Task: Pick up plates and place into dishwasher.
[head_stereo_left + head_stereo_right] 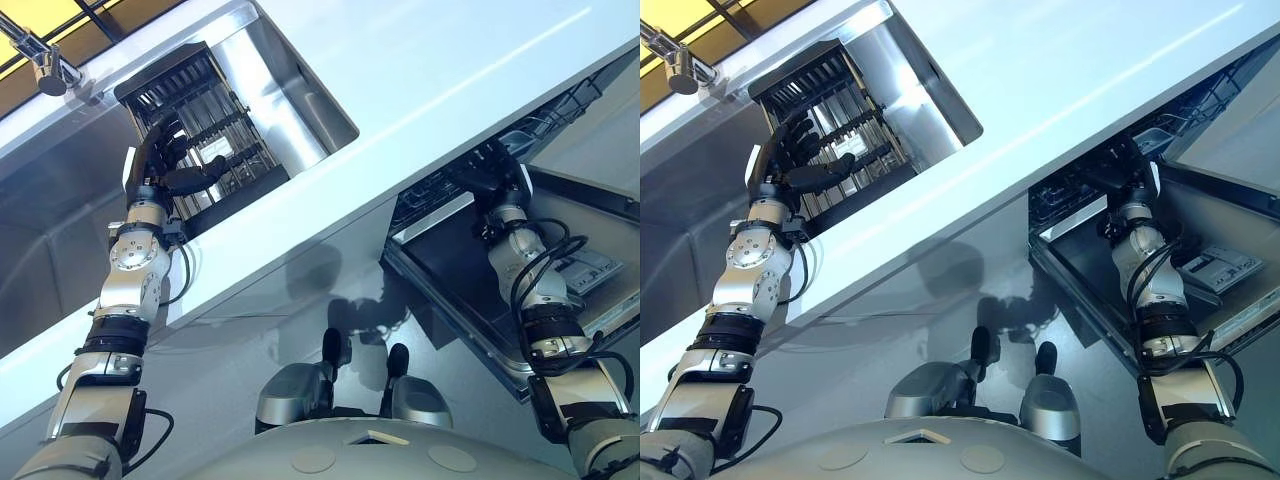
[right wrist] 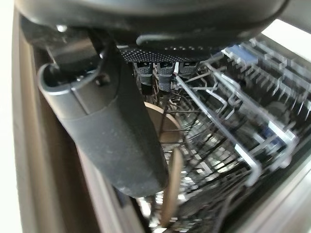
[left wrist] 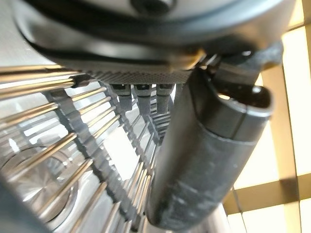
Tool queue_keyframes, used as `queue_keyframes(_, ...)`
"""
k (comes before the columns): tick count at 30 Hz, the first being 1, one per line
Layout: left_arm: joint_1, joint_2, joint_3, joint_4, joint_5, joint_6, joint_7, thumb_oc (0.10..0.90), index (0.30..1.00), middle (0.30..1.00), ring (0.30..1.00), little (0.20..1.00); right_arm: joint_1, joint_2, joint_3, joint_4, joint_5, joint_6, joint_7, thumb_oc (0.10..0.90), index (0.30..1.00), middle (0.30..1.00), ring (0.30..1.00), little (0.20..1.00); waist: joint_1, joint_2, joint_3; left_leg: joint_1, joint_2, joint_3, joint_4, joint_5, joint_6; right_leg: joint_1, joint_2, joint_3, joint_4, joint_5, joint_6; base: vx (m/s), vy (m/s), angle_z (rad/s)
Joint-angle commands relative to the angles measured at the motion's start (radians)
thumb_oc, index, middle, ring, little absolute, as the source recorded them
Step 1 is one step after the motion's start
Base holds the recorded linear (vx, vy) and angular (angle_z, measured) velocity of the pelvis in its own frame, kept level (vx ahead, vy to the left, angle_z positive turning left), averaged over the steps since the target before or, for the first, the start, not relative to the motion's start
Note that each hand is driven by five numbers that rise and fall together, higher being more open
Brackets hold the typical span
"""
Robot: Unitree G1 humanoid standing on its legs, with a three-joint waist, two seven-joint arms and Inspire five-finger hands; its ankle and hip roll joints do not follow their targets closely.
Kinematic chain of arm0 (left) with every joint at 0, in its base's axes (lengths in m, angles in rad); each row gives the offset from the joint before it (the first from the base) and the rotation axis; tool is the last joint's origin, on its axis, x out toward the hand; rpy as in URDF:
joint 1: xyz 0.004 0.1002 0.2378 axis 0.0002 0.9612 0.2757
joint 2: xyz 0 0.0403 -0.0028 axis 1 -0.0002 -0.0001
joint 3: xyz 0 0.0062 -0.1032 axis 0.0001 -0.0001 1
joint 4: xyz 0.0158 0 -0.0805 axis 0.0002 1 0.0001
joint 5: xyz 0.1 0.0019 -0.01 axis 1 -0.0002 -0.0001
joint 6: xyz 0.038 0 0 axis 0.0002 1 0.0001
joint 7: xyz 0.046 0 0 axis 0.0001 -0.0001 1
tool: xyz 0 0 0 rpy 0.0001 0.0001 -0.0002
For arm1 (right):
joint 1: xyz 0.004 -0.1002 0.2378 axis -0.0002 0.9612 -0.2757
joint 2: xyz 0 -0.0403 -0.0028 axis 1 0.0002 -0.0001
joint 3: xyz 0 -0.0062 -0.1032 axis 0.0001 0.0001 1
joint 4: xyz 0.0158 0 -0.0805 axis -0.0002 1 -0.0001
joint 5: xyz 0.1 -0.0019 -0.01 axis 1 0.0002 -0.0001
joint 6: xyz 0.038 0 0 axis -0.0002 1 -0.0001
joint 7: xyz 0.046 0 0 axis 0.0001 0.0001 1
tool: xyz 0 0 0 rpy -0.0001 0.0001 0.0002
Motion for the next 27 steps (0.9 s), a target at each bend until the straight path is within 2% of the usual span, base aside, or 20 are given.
queue_keyframes(1,0.161,0.045,0.039,-0.131,0.040,-0.078,-0.004,0.800,0.900,0.900,0.900,0.900,-0.043,-0.021,0.042,-0.144,-0.208,-0.048,0.121,0.800,0.900,0.900,0.900,0.900,0.023,-0.066,-0.174,-0.006,-0.061,0.051,0.062,-0.139,0.020,-0.123,-0.012,0.052,0.143,-0.076,0.050,-0.04,0.032,0.11)
queue_keyframes(3,0.187,0.048,0.065,-0.153,0.046,-0.078,-0.002,0.800,0.900,0.900,0.900,0.900,0.034,-0.088,-0.013,-0.151,-0.357,-0.032,0.088,0.800,0.900,0.900,0.900,0.900,0.005,-0.073,-0.171,0.001,-0.056,0.065,0.059,-0.142,0.023,-0.125,-0.011,0.059,0.146,-0.076,0.056,-0.05,0.021,0.10)
queue_keyframes(5,0.209,0.051,0.094,-0.168,0.052,-0.076,-0.002,0.800,0.900,0.900,0.900,0.900,0.103,-0.143,-0.070,-0.181,-0.418,-0.039,0.089,0.800,0.900,0.900,0.900,0.900,-0.010,-0.080,-0.168,0.006,-0.052,0.073,0.057,-0.144,0.025,-0.127,-0.011,0.064,0.156,-0.080,0.061,-0.04,0.001,0.09)
queue_keyframes(8,0.236,0.063,0.150,-0.172,0.056,-0.082,-0.009,0.800,0.900,0.900,0.900,0.900,0.213,-0.191,-0.196,-0.242,-0.384,-0.046,0.102,0.800,0.900,0.900,0.900,0.900,-0.039,-0.088,-0.157,0.010,-0.041,0.092,0.071,-0.153,0.034,-0.145,-0.017,0.070,0.216,-0.103,0.066,-0.08,-0.016,-0.09)
queue_keyframes(10,0.240,0.066,0.169,-0.167,0.052,-0.086,-0.015,0.800,0.900,0.900,0.900,0.900,0.241,-0.194,-0.236,-0.255,-0.374,-0.052,0.100,0.800,0.900,0.900,0.900,0.900,-0.045,-0.090,-0.151,0.013,-0.039,0.098,0.076,-0.158,0.040,-0.158,-0.023,0.071,0.250,-0.111,0.069,-0.08,-0.024,-0.20)
queue_keyframes(12,0.252,0.079,0.213,-0.152,0.046,-0.094,-0.025,0.800,0.900,0.900,0.900,0.900,0.299,-0.193,-0.332,-0.278,-0.315,-0.071,0.117,0.800,0.900,0.900,0.900,0.900,-0.064,-0.097,-0.142,0.016,-0.036,0.113,0.083,-0.168,0.049,-0.183,-0.030,0.072,0.306,-0.118,0.079,-0.11,-0.040,-0.27)
queue_keyframes(14,0.258,0.084,0.231,-0.145,0.040,-0.098,-0.035,0.800,0.900,0.900,0.900,0.900,0.322,-0.190,-0.374,-0.278,-0.271,-0.085,0.116,0.800,0.900,0.900,0.900,0.900,-0.068,-0.101,-0.142,0.017,-0.036,0.120,0.083,-0.172,0.051,-0.188,-0.031,0.073,0.317,-0.120,0.083,-0.09,-0.045,-0.26)
queue_keyframes(17,0.263,0.094,0.267,-0.104,0.025,-0.122,-0.058,0.800,0.900,0.900,0.900,0.900,0.360,-0.174,-0.480,-0.229,-0.114,-0.116,0.124,0.800,0.900,0.900,0.900,0.900,-0.082,-0.108,-0.154,0.017,-0.034,0.137,0.082,-0.180,0.048,-0.177,-0.020,0.071,0.292,-0.135,0.084,-0.10,-0.066,-0.34)
queue_keyframes(18,0.261,0.098,0.269,-0.090,0.023,-0.130,-0.061,0.800,0.900,0.900,0.900,0.900,0.366,-0.172,-0.500,-0.201,-0.106,-0.126,0.111,0.800,0.900,0.900,0.900,0.900,-0.083,-0.109,-0.158,0.018,-0.034,0.141,0.082,-0.183,0.046,-0.171,-0.016,0.071,0.279,-0.140,0.083,-0.07,-0.057,-0.25)
queue_keyframes(22,0.244,0.111,0.258,-0.055,-0.002,-0.149,-0.045,0.800,0.900,0.900,0.900,0.900,0.378,-0.187,-0.539,-0.092,-0.135,-0.128,-0.049,0.800,0.900,0.900,0.900,0.900,-0.090,-0.106,-0.168,0.022,-0.029,0.153,0.081,-0.193,0.042,-0.156,-0.004,0.072,0.244,-0.144,0.079,-0.06,-0.063,-0.25)
queue_keyframes(27,0.232,0.118,0.240,-0.034,-0.021,-0.163,-0.015,0.800,0.900,0.900,0.900,0.900,0.390,-0.155,-0.566,-0.009,-0.091,-0.203,-0.264,0.800,0.900,0.900,0.900,0.900,-0.097,-0.094,-0.160,0.027,-0.022,0.158,0.081,-0.195,0.039,-0.151,0.004,0.081,0.239,-0.146,0.075,-0.02,-0.085,-0.08)
